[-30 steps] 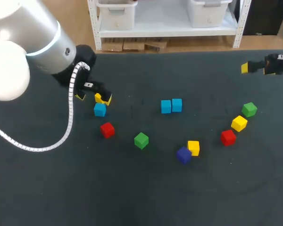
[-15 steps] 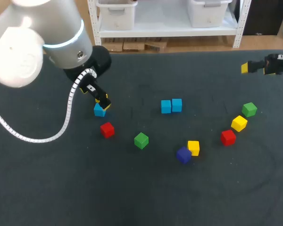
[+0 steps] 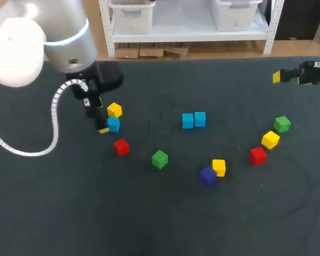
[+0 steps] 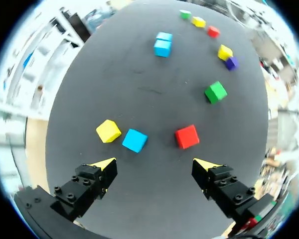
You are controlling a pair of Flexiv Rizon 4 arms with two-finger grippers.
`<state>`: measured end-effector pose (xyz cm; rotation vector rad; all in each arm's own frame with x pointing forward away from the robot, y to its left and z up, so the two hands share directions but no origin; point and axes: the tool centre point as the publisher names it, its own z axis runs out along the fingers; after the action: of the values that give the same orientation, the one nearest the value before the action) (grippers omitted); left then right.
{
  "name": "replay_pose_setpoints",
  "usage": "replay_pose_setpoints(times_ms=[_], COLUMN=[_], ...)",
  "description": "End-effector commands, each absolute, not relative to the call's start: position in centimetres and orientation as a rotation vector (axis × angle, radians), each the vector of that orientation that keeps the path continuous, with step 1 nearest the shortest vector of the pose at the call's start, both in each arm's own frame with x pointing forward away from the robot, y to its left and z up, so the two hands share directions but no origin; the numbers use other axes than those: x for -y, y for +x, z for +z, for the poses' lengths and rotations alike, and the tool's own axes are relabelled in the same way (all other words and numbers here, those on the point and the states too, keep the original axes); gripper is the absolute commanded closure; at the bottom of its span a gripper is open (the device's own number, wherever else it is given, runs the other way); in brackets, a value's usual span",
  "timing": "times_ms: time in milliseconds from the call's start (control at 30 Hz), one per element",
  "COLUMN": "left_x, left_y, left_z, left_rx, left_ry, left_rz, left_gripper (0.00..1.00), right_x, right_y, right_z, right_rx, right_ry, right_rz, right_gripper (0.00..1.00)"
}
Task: Place the blue cubes, place green cubes on the blue cubes, place the yellow cubes on the green cubes, then place the red cubes on the yellow cubes, and place purple cube on the red cubes.
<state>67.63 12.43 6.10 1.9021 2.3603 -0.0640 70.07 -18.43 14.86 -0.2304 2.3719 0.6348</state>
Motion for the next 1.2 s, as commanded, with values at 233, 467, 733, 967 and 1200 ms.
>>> replay_pose_setpoints(times_ms=[233,467,733,967,1200], left_x=[-10.5,-10.0,-11.3,-11.5,-11.2], left_y=[67.7,68.2,69.5,70.6,71.2], left_z=[4.5,2.6,1.8,1.9,1.2], left_rx=[-2.144,-2.072,-2.012,-1.954,-1.927], left_ry=[2.224,2.311,2.333,2.38,2.446], left_rz=[0.036,0.023,0.04,0.021,0.023], left_gripper=[0.0,0.0,0.0,0.0,0.0], right_x=[18.5,18.5,18.5,18.5,18.5], right_y=[70.0,70.0,70.0,70.0,70.0], right_z=[14.9,14.9,14.9,14.9,14.9], right_rx=[-2.372,-2.372,-2.372,-2.372,-2.372], right_ry=[-0.231,-0.231,-0.231,-0.231,-0.231], right_rz=[0.635,0.635,0.635,0.635,0.635], right_gripper=[0.0,0.0,0.0,0.0,0.0])
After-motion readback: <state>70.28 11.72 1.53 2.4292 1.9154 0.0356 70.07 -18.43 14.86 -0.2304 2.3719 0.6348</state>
